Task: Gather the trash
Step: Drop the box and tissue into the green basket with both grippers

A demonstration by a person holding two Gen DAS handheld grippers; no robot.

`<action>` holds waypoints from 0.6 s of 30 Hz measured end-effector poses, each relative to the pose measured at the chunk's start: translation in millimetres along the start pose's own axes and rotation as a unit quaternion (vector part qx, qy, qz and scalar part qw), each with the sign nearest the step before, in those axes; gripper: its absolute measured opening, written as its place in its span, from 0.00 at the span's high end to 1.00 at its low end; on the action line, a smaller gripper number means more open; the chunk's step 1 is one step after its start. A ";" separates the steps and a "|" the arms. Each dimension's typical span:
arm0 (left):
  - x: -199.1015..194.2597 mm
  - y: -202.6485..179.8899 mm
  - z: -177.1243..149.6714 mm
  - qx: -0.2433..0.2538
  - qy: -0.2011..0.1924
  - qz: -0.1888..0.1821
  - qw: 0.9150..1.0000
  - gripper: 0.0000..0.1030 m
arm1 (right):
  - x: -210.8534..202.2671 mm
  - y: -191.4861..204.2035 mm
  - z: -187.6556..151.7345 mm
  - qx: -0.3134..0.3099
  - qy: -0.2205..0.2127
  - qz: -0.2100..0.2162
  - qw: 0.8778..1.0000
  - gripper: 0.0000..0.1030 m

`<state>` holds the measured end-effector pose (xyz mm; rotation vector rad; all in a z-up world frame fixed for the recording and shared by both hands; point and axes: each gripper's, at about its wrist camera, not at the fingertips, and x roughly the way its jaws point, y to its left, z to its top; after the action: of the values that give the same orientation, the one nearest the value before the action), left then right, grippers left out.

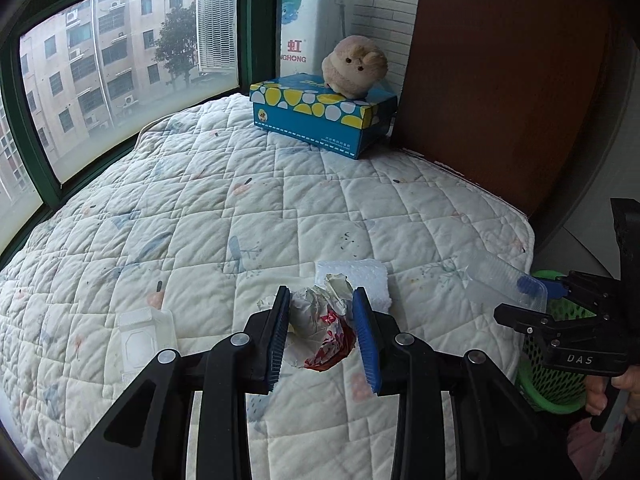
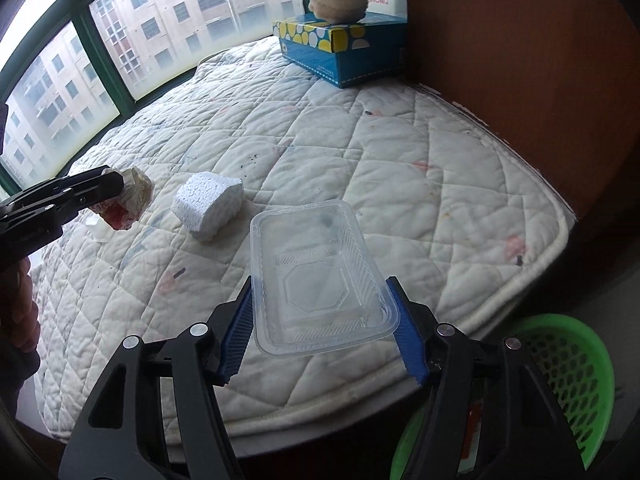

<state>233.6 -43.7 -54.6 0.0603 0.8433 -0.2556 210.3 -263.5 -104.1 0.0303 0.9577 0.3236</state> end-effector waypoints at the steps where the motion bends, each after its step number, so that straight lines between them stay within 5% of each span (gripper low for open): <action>1: -2.6 -5.8 -0.7 0.005 -0.001 -0.004 1.000 0.70 | -5.4 -2.5 -3.2 0.006 -0.003 -0.002 1.000 0.39; 18: -26.5 -109.5 -12.9 0.070 -0.007 -0.067 0.995 0.70 | -80.9 -63.0 -78.2 0.078 -0.024 -0.066 0.994 0.39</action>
<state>180.3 -142.3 -38.1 0.1324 0.8157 -0.4402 120.4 -355.6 -95.4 0.1166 0.9316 0.1251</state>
